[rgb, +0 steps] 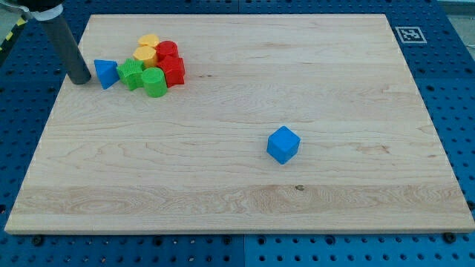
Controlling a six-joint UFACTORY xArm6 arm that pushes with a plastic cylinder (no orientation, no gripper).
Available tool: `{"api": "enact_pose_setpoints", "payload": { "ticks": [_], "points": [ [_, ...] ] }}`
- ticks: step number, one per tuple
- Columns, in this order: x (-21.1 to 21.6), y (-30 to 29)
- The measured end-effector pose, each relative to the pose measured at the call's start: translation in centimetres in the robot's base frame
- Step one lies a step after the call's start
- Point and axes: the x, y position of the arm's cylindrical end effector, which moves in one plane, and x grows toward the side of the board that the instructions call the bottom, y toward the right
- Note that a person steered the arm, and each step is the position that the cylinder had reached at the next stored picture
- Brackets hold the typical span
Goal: Push the blue cube at the top left side of the green star
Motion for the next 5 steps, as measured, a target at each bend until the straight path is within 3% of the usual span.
{"api": "enact_pose_setpoints", "payload": {
  "ticks": [2, 5],
  "points": [
    [0.1, 3.4],
    [-0.5, 3.6]
  ]
}}
